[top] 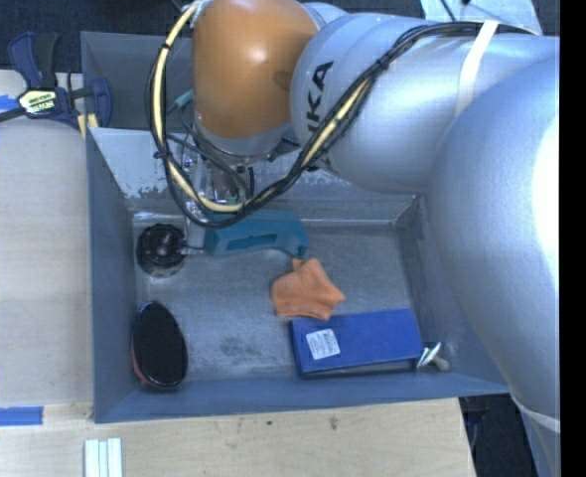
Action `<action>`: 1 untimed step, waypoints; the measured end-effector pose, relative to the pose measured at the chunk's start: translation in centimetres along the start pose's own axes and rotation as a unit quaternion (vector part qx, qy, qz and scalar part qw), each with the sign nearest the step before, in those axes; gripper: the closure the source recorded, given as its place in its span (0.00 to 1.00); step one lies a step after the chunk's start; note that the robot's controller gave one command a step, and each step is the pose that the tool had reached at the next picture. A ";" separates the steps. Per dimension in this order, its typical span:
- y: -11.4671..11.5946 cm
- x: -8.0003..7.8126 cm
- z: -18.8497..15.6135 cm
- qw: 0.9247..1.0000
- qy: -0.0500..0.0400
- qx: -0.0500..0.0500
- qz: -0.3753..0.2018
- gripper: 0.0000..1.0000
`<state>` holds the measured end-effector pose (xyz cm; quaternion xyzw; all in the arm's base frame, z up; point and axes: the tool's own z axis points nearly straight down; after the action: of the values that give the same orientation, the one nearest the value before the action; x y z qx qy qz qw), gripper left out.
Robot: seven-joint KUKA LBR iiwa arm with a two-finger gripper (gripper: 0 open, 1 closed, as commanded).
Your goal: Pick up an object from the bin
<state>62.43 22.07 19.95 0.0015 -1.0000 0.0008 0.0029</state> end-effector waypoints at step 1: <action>-0.1 -0.2 -0.6 1.000 -0.004 -0.001 0.001 0.00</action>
Offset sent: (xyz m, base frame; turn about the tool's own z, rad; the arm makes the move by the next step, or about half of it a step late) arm 0.0032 0.0219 -0.1295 -0.0874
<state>62.61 22.01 20.52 0.0001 -1.0000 -0.0006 -0.0013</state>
